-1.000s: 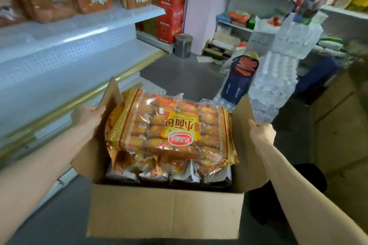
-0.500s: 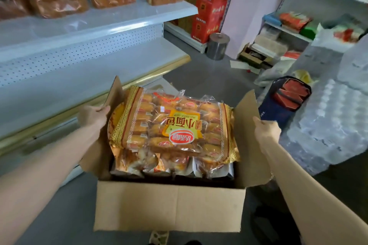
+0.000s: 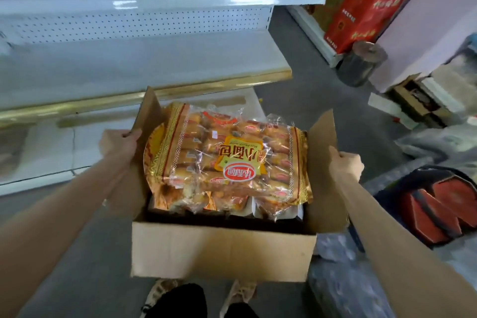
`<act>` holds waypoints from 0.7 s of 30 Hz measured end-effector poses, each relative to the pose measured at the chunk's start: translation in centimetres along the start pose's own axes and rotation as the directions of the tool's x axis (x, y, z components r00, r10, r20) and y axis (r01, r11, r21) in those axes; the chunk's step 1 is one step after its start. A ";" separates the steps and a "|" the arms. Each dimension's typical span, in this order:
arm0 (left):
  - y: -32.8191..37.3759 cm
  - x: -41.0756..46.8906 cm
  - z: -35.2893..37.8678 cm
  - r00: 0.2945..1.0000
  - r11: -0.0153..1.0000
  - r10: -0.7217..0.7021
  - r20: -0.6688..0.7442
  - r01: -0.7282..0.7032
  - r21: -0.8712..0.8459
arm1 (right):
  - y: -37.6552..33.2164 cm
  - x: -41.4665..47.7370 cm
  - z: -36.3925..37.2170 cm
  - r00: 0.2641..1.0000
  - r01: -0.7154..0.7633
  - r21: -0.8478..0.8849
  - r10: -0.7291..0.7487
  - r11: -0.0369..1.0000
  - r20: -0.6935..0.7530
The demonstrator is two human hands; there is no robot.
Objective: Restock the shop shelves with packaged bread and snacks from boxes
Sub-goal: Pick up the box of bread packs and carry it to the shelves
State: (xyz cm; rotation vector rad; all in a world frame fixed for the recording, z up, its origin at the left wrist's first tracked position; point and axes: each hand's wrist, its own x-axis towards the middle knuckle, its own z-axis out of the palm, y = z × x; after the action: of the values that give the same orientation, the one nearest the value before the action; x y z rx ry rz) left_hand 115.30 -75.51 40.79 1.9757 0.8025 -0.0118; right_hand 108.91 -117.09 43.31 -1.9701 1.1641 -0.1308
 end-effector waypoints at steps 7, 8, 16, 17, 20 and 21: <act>1.3 -0.4 6.3 0.983 0.991 -0.131 -0.126 0.131 -0.010 | -2.2 10.2 3.3 0.991 0.085 -0.083 -0.076 0.993 0.107; 1.4 0.1 7.3 0.980 0.990 -0.138 -0.144 0.139 0.000 | -2.6 11.5 4.1 0.990 0.092 -0.094 -0.081 0.991 0.117; 0.7 5.4 14.5 0.956 0.973 -0.230 -0.180 0.232 -0.010 | -3.8 20.3 10.9 0.979 0.118 -0.157 -0.088 0.980 0.185; 0.7 6.1 15.5 0.953 0.971 -0.236 -0.189 0.239 -0.004 | -4.0 21.7 11.9 0.978 0.113 -0.171 -0.079 0.979 0.196; 0.5 7.9 17.9 0.943 0.963 -0.266 -0.199 0.270 -0.008 | -4.6 24.9 14.5 0.974 0.123 -0.201 -0.079 0.972 0.213; 0.4 8.5 18.8 0.940 0.961 -0.272 -0.204 0.276 -0.012 | -4.8 26.0 15.4 0.972 0.126 -0.203 -0.080 0.971 0.221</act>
State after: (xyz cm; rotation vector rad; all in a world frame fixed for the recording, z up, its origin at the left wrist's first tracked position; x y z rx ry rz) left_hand 127.99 -85.91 28.30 1.8860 1.2117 0.0208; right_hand 134.02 -126.75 28.76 -2.1764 0.9698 0.1553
